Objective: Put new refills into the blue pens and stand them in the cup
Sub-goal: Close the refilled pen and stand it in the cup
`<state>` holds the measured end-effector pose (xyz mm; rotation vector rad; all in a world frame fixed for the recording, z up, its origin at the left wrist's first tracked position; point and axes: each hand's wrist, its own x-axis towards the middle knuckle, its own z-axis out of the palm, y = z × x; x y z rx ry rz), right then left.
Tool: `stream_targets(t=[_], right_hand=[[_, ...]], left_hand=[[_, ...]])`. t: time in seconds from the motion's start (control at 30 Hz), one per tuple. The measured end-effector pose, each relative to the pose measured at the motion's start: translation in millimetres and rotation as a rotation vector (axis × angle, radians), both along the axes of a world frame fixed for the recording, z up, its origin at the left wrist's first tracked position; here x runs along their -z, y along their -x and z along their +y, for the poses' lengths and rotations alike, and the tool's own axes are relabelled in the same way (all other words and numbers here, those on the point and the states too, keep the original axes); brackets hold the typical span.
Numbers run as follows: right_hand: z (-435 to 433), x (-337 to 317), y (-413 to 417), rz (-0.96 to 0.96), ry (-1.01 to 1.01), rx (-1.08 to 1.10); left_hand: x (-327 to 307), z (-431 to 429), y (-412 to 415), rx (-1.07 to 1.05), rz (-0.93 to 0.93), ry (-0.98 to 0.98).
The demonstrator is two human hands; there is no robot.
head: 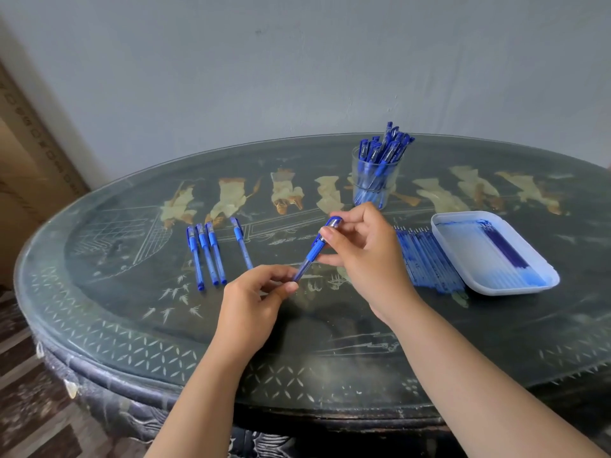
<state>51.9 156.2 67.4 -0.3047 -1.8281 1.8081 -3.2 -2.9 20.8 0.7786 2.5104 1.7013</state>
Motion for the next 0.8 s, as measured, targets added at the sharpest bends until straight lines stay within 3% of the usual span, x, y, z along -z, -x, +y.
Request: stream_targets(t=[0.23,0.43,0.8], right_hand=[[-7.8,9.5,0.8,0.008,0.002,0.012],[-2.7,-3.6,10.2,0.110,-0.171,0.031],[98.5,-101.4,61.4,0.322,-0.415,0.516]], left_hand=[[0.5,0.9,-1.4,-0.004,-0.003,0.003],[-12.0,17.1,4.1,-0.025,0.008,-0.077],[-9.9,41.1,10.0,-0.034,-0.069,-0.161]])
